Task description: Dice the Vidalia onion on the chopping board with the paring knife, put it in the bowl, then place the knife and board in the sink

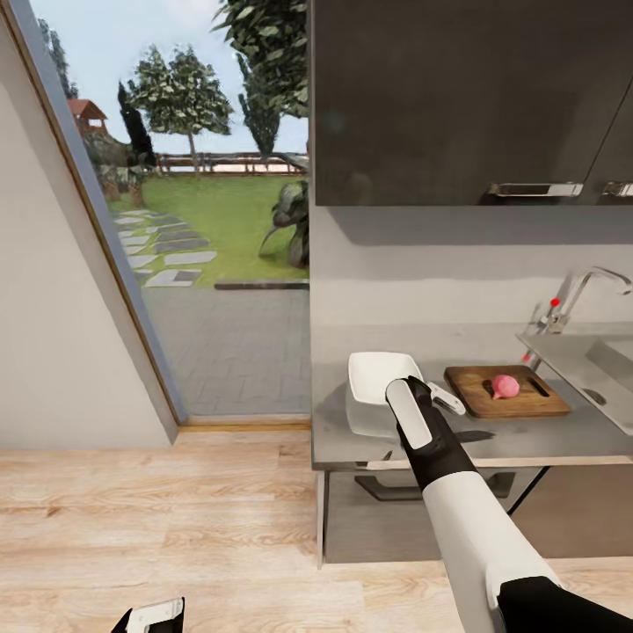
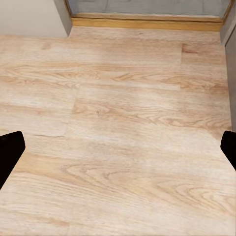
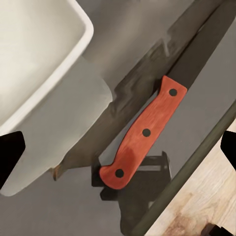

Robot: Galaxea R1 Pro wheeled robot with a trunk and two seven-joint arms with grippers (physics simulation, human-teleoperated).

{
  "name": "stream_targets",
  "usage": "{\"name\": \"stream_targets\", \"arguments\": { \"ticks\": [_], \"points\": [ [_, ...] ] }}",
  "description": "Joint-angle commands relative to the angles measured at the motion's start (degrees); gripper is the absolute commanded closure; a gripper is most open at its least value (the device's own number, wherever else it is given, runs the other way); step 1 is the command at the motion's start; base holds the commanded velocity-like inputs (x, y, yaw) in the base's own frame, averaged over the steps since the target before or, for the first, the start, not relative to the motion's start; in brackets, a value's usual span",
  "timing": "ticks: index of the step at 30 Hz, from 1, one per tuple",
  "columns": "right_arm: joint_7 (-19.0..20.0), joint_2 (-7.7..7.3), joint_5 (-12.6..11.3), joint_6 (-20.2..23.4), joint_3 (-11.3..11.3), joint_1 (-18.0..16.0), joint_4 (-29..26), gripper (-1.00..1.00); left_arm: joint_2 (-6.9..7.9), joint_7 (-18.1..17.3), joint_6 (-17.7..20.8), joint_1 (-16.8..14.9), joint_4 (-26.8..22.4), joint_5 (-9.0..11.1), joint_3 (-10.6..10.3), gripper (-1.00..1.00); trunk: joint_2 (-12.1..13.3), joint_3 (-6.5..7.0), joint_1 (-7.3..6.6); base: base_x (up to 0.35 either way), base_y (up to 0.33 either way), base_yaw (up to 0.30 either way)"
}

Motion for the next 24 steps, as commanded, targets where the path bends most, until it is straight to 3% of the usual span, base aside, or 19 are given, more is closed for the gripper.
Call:
{"name": "stream_targets", "arguments": {
  "ticks": [1, 24],
  "points": [
    [-0.33, 0.00, -0.14, 0.55, 0.03, -0.06, -0.05, -1.00, 0.02, 0.39, -0.36, -0.12, 0.24, -0.43, 0.11, -1.00, -0.13, -0.12, 0.04, 0.009, 0.000, 0.000],
    [-0.33, 0.00, 0.00, 0.54, -0.05, -0.06, -0.03, -1.00, 0.02, 0.35, -0.36, -0.12, 0.24, -0.43, 0.11, -1.00, -0.13, -0.72, 0.04, 0.004, -0.018, 0.000]
  ]
}}
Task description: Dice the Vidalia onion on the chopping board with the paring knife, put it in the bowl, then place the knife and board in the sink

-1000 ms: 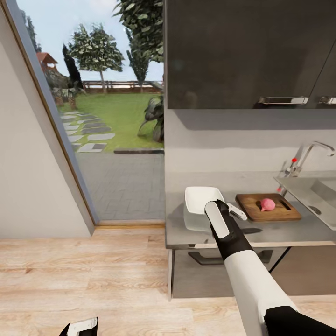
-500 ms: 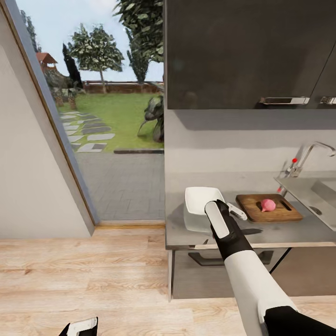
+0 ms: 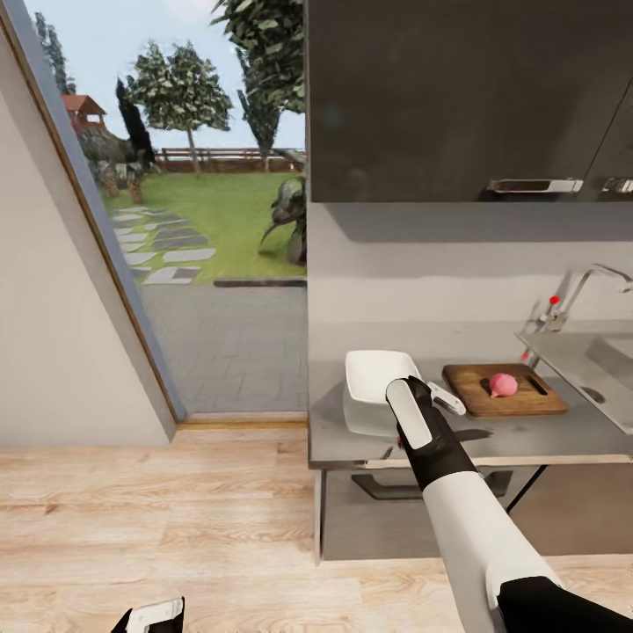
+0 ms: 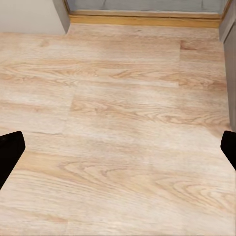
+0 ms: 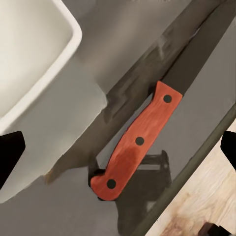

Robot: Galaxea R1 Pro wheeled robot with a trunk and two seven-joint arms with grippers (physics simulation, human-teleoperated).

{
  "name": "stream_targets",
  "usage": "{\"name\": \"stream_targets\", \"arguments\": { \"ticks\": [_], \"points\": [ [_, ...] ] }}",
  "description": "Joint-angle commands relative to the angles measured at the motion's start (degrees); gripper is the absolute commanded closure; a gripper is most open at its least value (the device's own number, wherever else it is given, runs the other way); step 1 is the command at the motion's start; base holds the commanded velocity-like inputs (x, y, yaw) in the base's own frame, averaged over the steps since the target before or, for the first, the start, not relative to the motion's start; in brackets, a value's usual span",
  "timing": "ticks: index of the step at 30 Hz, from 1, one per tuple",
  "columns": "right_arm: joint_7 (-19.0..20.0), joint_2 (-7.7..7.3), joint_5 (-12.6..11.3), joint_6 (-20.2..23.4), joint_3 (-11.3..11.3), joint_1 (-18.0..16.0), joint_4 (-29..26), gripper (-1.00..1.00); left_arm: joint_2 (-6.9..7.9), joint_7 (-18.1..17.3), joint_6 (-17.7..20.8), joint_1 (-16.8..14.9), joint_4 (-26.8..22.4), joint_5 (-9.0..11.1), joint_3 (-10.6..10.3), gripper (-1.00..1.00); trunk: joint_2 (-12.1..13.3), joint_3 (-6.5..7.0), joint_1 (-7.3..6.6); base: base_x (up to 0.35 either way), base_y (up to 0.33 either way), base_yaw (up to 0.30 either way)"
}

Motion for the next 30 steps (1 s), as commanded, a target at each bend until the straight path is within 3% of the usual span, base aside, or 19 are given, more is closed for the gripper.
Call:
{"name": "stream_targets", "arguments": {
  "ticks": [1, 8, 30],
  "points": [
    [-0.32, 0.00, -0.15, 0.55, 0.03, -0.06, -0.06, -1.00, 0.02, 0.36, -0.37, -0.12, 0.25, -0.43, 0.12, -1.00, -0.13, -0.20, 0.04, 0.050, -0.187, 0.000],
    [-0.32, 0.00, -0.14, 0.54, 0.03, -0.06, -0.01, -1.00, 0.02, 0.35, -0.37, -0.12, 0.25, -0.43, 0.12, -1.00, -0.13, -0.72, 0.04, 0.041, -0.145, 0.000],
    [-0.24, 0.00, -0.02, 0.54, 0.12, -0.06, 0.15, -1.00, -0.33, 0.36, -0.37, -0.12, 0.25, -0.38, 0.11, -1.00, -0.13, -2.40, 0.04, 0.002, -0.025, 0.000]
  ]
}}
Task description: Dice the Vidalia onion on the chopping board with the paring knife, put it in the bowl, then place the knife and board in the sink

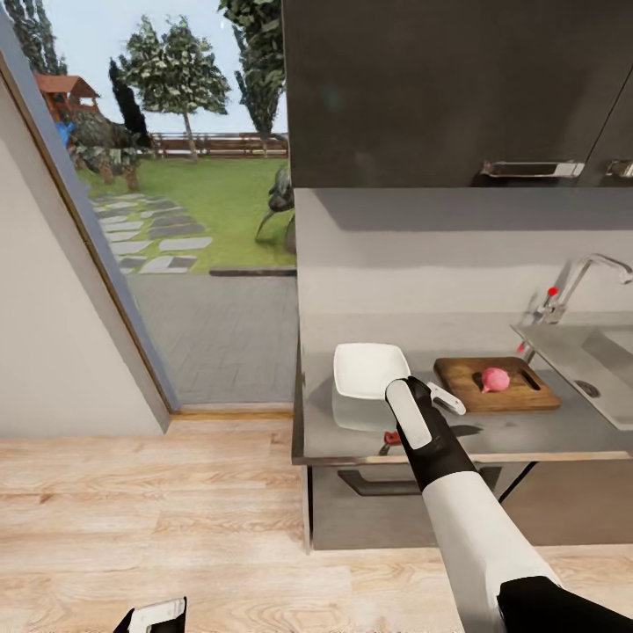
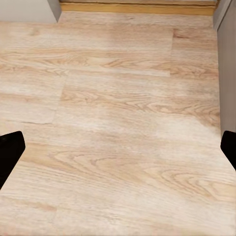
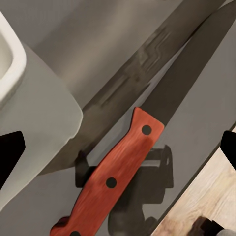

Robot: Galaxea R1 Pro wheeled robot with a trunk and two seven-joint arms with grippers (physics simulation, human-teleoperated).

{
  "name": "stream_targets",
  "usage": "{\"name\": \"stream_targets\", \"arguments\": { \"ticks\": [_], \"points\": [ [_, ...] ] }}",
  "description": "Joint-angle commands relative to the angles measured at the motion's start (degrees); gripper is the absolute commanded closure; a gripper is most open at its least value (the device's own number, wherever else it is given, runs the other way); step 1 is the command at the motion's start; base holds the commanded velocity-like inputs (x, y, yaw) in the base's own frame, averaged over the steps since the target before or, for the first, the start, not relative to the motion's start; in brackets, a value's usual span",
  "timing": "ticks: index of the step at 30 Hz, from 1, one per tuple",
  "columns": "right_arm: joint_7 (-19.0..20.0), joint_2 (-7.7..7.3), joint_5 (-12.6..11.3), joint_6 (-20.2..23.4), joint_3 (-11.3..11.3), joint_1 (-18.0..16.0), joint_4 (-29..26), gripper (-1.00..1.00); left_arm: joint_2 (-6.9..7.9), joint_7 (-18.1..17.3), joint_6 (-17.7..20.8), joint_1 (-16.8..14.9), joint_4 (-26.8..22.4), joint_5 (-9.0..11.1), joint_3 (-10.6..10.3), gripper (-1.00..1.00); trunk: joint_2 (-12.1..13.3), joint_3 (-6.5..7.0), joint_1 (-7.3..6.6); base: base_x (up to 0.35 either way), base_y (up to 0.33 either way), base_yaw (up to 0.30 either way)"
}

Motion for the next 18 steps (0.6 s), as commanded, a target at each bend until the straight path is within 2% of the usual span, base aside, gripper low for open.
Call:
{"name": "stream_targets", "arguments": {
  "ticks": [1, 18],
  "points": [
    [-0.33, 0.00, -0.16, 0.56, 0.03, -0.06, -0.04, -1.00, 0.02, 0.38, -0.36, -0.11, 0.24, -0.43, 0.11, -1.00, -0.13, -0.20, 0.03, 0.000, 0.000, 0.000],
    [-0.16, 0.00, -0.15, 0.49, 0.09, -0.06, 0.07, -1.00, 0.02, 0.36, -0.36, -0.11, 0.24, -0.40, 0.12, -1.00, -0.13, -1.50, 0.03, 0.000, 0.000, 0.000]
  ]
}}
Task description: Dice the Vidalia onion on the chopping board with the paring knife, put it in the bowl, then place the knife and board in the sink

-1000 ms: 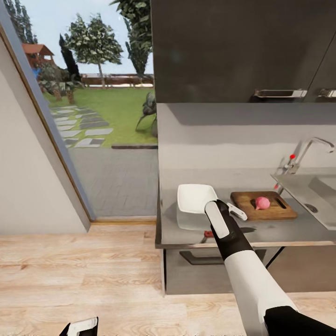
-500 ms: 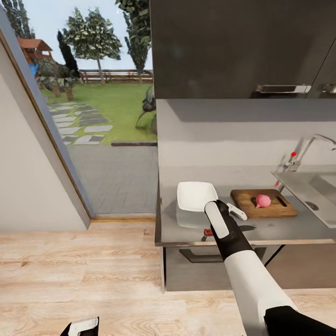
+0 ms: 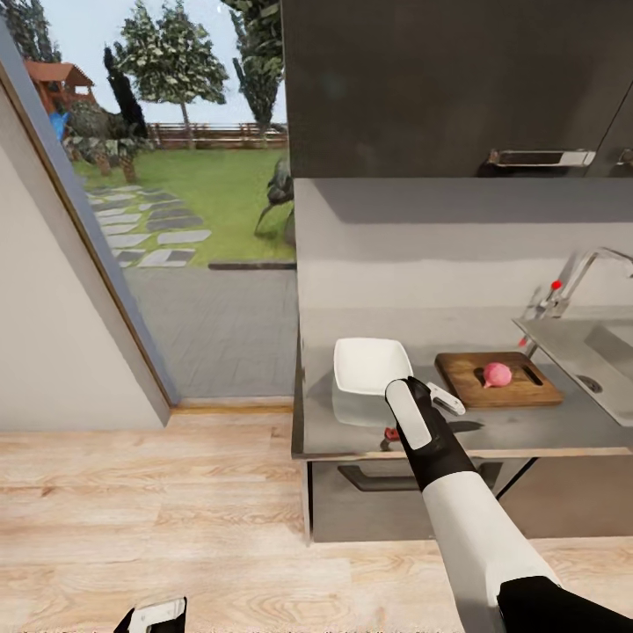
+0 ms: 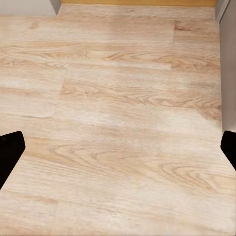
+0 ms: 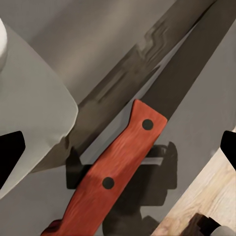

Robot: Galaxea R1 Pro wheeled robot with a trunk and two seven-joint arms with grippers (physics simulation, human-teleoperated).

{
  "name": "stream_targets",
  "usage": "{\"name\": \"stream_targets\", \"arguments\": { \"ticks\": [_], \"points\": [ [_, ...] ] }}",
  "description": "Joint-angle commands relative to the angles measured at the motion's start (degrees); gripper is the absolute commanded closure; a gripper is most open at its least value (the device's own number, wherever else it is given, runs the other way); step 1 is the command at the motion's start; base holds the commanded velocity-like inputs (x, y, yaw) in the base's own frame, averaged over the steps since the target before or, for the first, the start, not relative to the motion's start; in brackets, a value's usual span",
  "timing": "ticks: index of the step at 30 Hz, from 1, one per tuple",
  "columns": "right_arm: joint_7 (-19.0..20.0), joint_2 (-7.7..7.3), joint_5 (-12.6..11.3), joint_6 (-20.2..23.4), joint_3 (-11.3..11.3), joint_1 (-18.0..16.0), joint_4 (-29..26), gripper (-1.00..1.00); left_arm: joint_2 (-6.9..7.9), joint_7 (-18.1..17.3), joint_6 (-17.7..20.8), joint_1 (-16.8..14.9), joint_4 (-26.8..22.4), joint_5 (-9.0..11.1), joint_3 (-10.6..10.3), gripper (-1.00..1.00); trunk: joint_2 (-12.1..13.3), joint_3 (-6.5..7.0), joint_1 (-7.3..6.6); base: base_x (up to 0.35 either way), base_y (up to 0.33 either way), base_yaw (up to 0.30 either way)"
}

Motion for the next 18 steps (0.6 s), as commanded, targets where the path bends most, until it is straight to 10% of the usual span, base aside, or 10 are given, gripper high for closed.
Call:
{"name": "stream_targets", "arguments": {
  "ticks": [1, 18],
  "points": [
    [-0.33, 0.00, -0.17, 0.57, 0.03, -0.06, -0.05, -1.00, 0.02, 0.36, -0.36, -0.11, 0.24, -0.42, 0.11, -1.00, -0.12, -0.19, 0.03, 0.000, 0.000, 0.000],
    [-0.24, 0.00, -0.17, 0.55, 0.06, -0.06, -0.05, -1.00, 0.02, 0.38, -0.36, -0.11, 0.24, -0.45, 0.11, -1.00, -0.12, -1.52, 0.03, 0.000, 0.000, 0.000]
  ]
}}
